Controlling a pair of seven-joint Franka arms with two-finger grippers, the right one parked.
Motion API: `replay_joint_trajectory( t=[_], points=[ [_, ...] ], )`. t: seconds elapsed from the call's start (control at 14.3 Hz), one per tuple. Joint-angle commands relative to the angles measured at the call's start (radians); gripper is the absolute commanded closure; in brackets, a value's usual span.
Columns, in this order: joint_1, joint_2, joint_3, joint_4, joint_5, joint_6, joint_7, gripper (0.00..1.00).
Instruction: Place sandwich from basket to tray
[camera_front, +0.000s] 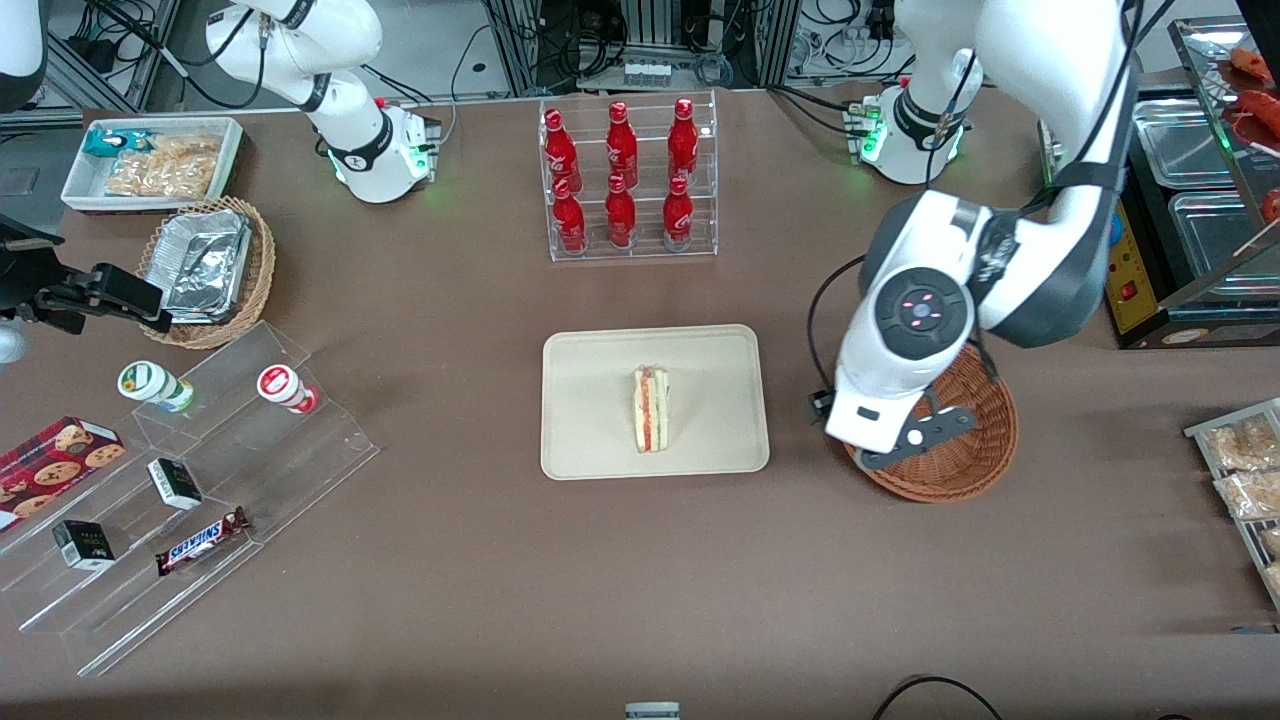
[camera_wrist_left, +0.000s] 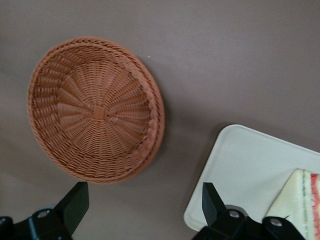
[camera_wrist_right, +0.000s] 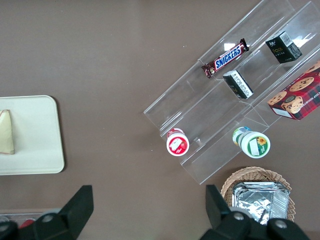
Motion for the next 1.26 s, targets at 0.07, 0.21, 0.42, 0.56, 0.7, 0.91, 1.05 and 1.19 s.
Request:
replay_joint_trajectory(
  t=[0.07,0.21,0.42,0.56,0.7,0.91,1.05,1.19],
  points=[
    [0.108,-0.158,-0.008,-0.152,-0.043,-0.009,0.152,0.00],
    [0.137,-0.229,-0.008,-0.217,-0.074,-0.021,0.242,0.00],
    [0.206,-0.384,-0.006,-0.339,-0.106,-0.025,0.417,0.00],
    [0.252,-0.432,-0.005,-0.350,-0.116,-0.067,0.567,0.00],
    [0.271,-0.462,0.015,-0.335,-0.117,-0.104,0.669,0.00],
    [0.272,-0.490,0.063,-0.292,-0.114,-0.132,0.791,0.00],
    [0.274,-0.487,0.080,-0.242,-0.111,-0.150,0.806,0.00],
    [0.274,-0.485,0.104,-0.225,-0.117,-0.143,0.801,0.00]
  ],
)
